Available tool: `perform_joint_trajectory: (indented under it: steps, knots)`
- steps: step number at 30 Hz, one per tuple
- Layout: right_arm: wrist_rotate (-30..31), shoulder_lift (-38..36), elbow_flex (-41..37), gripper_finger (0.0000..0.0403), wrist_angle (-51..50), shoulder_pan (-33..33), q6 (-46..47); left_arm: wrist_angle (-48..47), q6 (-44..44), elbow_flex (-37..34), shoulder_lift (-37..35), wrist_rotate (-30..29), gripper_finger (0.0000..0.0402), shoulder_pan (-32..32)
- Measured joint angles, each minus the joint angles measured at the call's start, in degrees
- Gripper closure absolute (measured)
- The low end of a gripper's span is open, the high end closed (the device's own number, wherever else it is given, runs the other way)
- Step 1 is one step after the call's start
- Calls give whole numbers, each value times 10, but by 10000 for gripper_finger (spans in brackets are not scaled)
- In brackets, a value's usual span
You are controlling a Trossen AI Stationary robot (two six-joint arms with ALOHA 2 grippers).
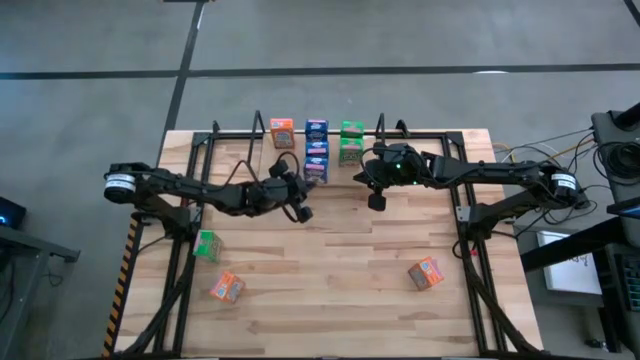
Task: Stack cereal on shelf
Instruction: Put the green cereal box aligned with the green cereal box on the shelf
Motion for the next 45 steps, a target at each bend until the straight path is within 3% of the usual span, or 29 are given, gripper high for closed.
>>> perform_joint_trajectory:
  steps: [6, 9, 14, 20, 29, 38, 45]
  knots:
    - [0, 0, 0, 394, 0, 0, -1, 4, -29, 11, -1, 49, 401, -22]
    - [0, 0, 0, 394, 0, 0, -2, -56, -46, 50, -4, 77, 401, -45]
    - [0, 0, 0, 394, 0, 0, -7, -323, -121, 179, -1, 78, 401, -87]
    - [0, 0, 0, 394, -2, 0, -6, -614, -287, 297, 0, 79, 401, -131]
    - [0, 0, 0, 394, -9, 0, 0, -957, -604, 350, -2, 100, 401, -167]
    - [0, 0, 0, 394, -22, 0, -14, -1076, -720, 341, -4, 180, 401, -206]
    - [0, 0, 0, 394, -22, 0, -17, -1081, -801, 293, -53, 213, 391, -233]
